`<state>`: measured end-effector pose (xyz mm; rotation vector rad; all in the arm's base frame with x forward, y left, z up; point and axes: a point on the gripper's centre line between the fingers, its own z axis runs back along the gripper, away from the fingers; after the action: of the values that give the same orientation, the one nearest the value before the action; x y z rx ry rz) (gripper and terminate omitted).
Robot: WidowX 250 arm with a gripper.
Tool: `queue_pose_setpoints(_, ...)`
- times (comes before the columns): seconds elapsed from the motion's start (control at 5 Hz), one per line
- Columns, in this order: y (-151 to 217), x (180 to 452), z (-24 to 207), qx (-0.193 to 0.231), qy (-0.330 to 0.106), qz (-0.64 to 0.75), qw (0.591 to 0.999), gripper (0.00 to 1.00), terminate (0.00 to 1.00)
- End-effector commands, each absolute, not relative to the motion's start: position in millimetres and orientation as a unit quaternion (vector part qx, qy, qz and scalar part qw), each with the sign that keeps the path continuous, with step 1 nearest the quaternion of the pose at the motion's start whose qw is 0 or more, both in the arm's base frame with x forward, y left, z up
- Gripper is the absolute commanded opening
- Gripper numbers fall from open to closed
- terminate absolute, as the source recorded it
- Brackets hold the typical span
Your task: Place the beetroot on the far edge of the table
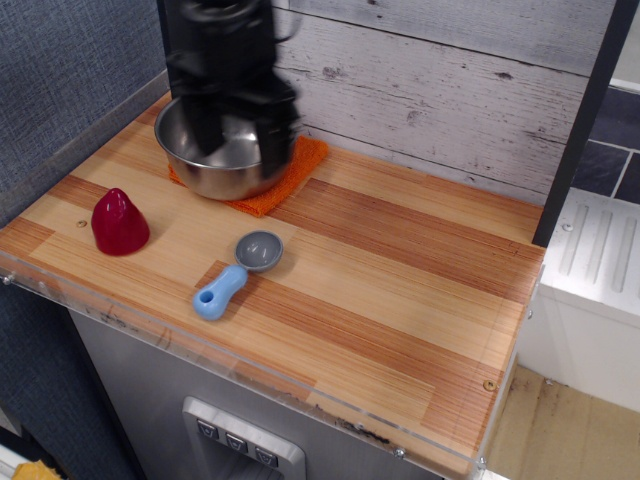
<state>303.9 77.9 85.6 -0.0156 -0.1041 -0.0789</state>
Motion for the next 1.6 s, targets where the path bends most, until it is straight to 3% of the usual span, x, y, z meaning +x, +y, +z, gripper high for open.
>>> queue_pose_setpoints(0.0, 119.9, 271.0, 86.6, 0.013, -0.056, -0.06, 0.997, 1.0, 0.0)
queue_pose_setpoints(0.2, 130.9, 261.6, 77.2, 0.015, -0.03, -0.067, 0.997, 1.0, 0.0)
queue_pose_setpoints(0.6, 154.7, 245.4, 80.3, 0.013, -0.032, -0.048, 0.998, 1.0, 0.0)
queue_pose_setpoints(1.4, 162.8, 263.3, 47.1, 0.043, -0.004, -0.003, 0.999, 1.0, 0.0)
